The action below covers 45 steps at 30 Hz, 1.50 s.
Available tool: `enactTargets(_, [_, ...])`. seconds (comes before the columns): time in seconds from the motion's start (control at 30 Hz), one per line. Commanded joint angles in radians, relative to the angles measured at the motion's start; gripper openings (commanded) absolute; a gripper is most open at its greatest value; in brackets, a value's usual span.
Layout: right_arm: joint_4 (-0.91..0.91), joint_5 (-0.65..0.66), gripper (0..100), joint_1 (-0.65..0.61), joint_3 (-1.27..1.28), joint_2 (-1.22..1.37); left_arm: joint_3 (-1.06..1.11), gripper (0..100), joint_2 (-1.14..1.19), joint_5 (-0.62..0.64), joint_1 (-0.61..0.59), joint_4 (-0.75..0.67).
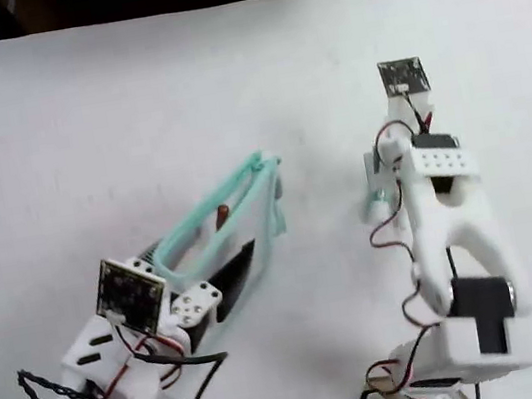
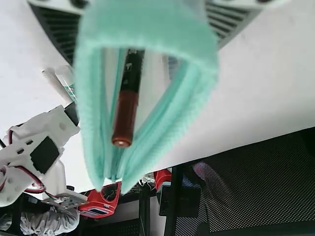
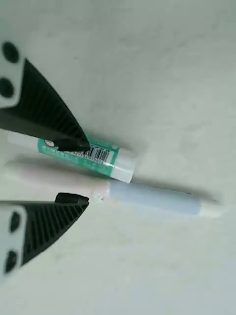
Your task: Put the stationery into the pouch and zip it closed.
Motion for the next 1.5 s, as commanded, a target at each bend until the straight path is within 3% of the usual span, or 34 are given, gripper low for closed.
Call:
enactTargets(0.0, [0.033, -0.025, 14.2, 0.005, -0.106, 0.047, -0.005, 24, -0.001, 0.003, -0.004, -0.018])
enactTargets(0.67, [-0.010, -0.003, 14.0, -0.076, -0.121, 0.156, -0.005, 24, -0.001, 0.003, -0.033, -0.020])
enactTargets(0.8, [0.087, 0.048, 13.6, -0.082, -0.233, 0.252, -0.005, 24, -0.001, 0.003, -0.048, -0.021])
enactTargets(0.93, [0.156, 0.054, 1.8, -0.084, -0.324, 0.323, -0.003, 24, -0.001, 0.003, -0.047, -0.018])
enactTargets(1.13, [0.159, 0.054, 1.9, -0.085, -0.331, 0.334, -0.003, 24, -0.001, 0.003, -0.047, -0.018])
enactTargets(1.3, [0.108, 0.054, 1.9, -0.087, -0.242, 0.245, 0.025, 24, -0.001, 0.003, -0.042, -0.037])
enactTargets(1.47, [0.059, 0.055, 1.9, -0.093, -0.074, -0.088, 0.029, 24, -0.001, 0.003, -0.047, -0.038])
